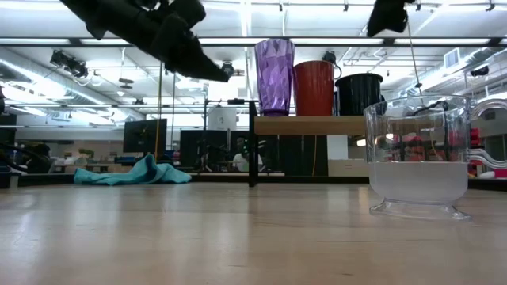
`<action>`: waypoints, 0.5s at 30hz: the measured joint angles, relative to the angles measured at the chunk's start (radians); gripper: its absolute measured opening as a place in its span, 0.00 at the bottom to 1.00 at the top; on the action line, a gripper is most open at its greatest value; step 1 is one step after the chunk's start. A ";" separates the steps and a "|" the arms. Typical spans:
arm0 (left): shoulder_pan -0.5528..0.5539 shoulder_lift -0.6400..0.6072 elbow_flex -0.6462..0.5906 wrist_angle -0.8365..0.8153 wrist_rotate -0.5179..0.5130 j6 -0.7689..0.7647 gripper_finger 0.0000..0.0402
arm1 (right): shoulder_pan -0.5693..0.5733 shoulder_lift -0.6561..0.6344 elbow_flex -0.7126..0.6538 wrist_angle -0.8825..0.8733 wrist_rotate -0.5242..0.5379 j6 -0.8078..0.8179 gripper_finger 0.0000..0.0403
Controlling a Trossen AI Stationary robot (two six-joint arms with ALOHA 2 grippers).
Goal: Stack small to large cups/mugs on shelf
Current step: Put the transparent mug on the shelf aligned with the other transparent mug
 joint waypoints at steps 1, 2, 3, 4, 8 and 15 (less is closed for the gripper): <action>0.000 -0.002 0.000 -0.022 0.000 -0.004 0.05 | 0.042 0.012 -0.010 0.016 0.000 0.025 0.20; 0.000 -0.004 0.000 -0.043 0.000 -0.005 0.06 | 0.083 0.025 -0.018 0.028 0.001 0.050 0.20; 0.000 -0.004 0.000 -0.059 0.000 -0.006 0.06 | 0.124 0.040 -0.025 0.038 0.008 0.076 0.20; 0.000 -0.004 0.000 -0.079 0.000 -0.007 0.06 | 0.163 0.056 -0.032 0.048 0.019 0.101 0.20; 0.000 -0.004 0.000 -0.121 0.000 -0.007 0.07 | 0.295 0.131 -0.069 0.105 0.051 0.180 0.20; 0.000 -0.005 0.000 -0.140 0.000 -0.018 0.05 | 0.452 0.281 -0.090 0.203 0.054 0.284 0.21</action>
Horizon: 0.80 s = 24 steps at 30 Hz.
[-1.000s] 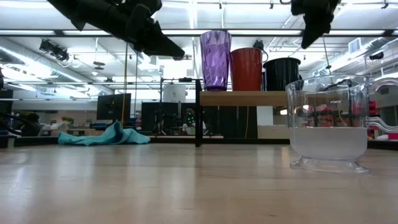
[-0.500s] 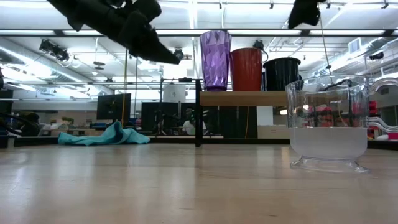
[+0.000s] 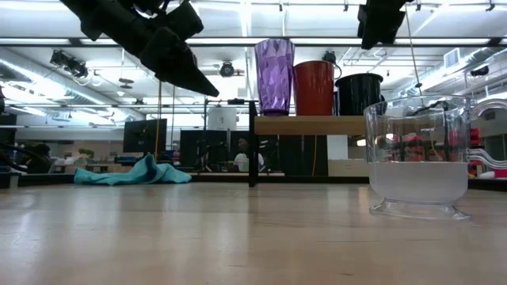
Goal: Stack small to large cups/mugs on shelf
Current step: Put the transparent mug on the shelf aligned with the other transparent mug
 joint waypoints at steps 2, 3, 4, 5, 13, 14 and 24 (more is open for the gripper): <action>0.000 0.000 0.000 -0.009 0.000 0.000 0.04 | 0.033 0.044 0.000 0.025 0.000 0.025 0.21; 0.000 0.000 0.000 -0.013 0.000 0.000 0.04 | 0.047 0.065 0.000 0.034 0.000 0.040 0.21; 0.000 0.000 0.000 -0.014 0.000 0.000 0.04 | 0.061 0.085 0.000 0.041 0.000 0.054 0.21; 0.000 0.000 0.000 -0.014 0.000 0.000 0.03 | 0.074 0.105 0.000 0.052 0.000 0.069 0.22; 0.000 -0.001 0.000 -0.040 0.000 -0.026 0.06 | 0.180 0.193 0.000 0.219 -0.011 0.160 0.27; 0.000 -0.001 0.000 -0.041 0.000 -0.026 0.06 | 0.192 0.200 0.000 0.250 -0.010 0.174 0.28; 0.000 -0.101 0.000 -0.102 0.000 -0.079 0.03 | 0.255 0.328 0.009 0.315 -0.010 0.282 0.38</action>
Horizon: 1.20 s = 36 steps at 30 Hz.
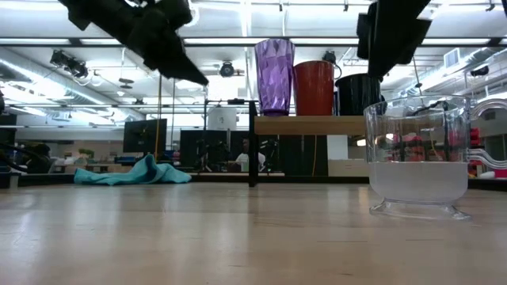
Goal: Stack small to large cups/mugs on shelf
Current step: Put the transparent mug on the shelf aligned with the other transparent mug
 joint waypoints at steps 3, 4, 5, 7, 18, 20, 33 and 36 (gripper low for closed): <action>0.000 -0.021 0.001 0.008 0.000 -0.014 0.03 | 0.023 0.014 0.021 -0.001 0.000 -0.003 0.38; 0.000 -0.027 0.001 0.005 0.000 -0.017 0.03 | 0.030 0.014 0.022 -0.003 0.000 -0.014 0.38; 0.000 -0.029 0.000 0.008 0.000 -0.017 0.04 | 0.038 0.014 0.023 -0.002 0.000 -0.032 0.38; 0.000 -0.030 0.001 0.008 0.000 -0.017 0.05 | 0.058 0.007 0.023 -0.006 0.000 -0.083 0.37; 0.000 -0.029 0.000 0.009 0.000 -0.017 0.06 | 0.172 0.028 0.021 0.030 -0.015 -0.101 0.36; 0.000 -0.029 0.000 0.008 0.000 -0.017 0.06 | 0.188 0.029 0.013 0.033 -0.015 -0.092 0.36; 0.000 -0.029 0.000 0.011 0.000 -0.016 0.06 | 0.193 0.040 -0.018 -0.003 0.005 0.022 0.36; 0.000 -0.029 0.000 0.011 0.000 -0.016 0.06 | 0.192 0.058 -0.019 0.002 0.008 0.018 0.36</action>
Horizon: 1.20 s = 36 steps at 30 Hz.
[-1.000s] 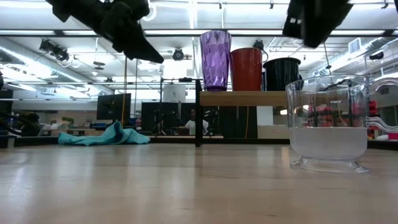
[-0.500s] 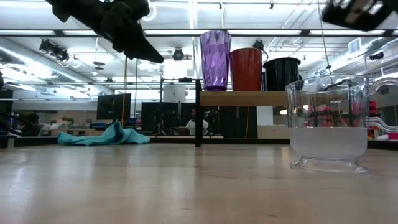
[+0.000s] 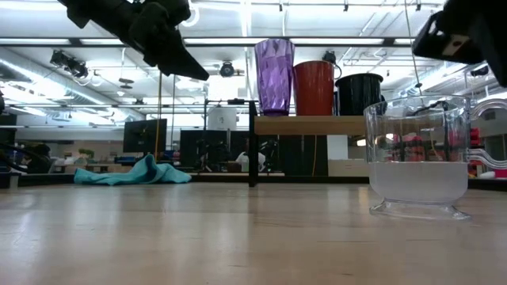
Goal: Stack small to large cups/mugs on shelf
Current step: Put the transparent mug on the shelf aligned with the other transparent mug
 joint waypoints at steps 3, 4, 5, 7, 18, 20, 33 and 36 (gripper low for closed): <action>0.000 0.000 0.000 0.000 0.000 0.000 0.05 | 0.000 0.016 0.000 -0.006 0.000 0.002 0.36; 0.000 0.000 0.000 -0.001 0.000 0.000 0.04 | -0.001 0.019 0.000 -0.015 0.000 0.005 0.36; 0.000 0.000 0.000 -0.001 0.000 0.000 0.04 | -0.001 0.021 0.000 -0.031 0.000 0.008 0.36; 0.000 0.000 0.000 0.000 0.000 0.000 0.04 | -0.002 0.021 0.000 -0.070 0.000 0.024 0.36; 0.000 0.000 0.000 0.002 0.000 0.001 0.06 | -0.021 0.021 0.000 -0.220 0.083 0.059 0.36; 0.000 0.000 0.000 0.003 0.000 0.001 0.05 | -0.028 0.021 0.000 -0.247 0.100 0.060 0.36; 0.000 0.000 0.000 0.003 0.000 0.001 0.06 | -0.068 0.021 0.000 -0.452 0.316 -0.077 0.36; 0.000 0.000 0.000 0.003 0.000 0.001 0.06 | -0.088 0.021 0.000 -0.458 0.350 -0.124 0.36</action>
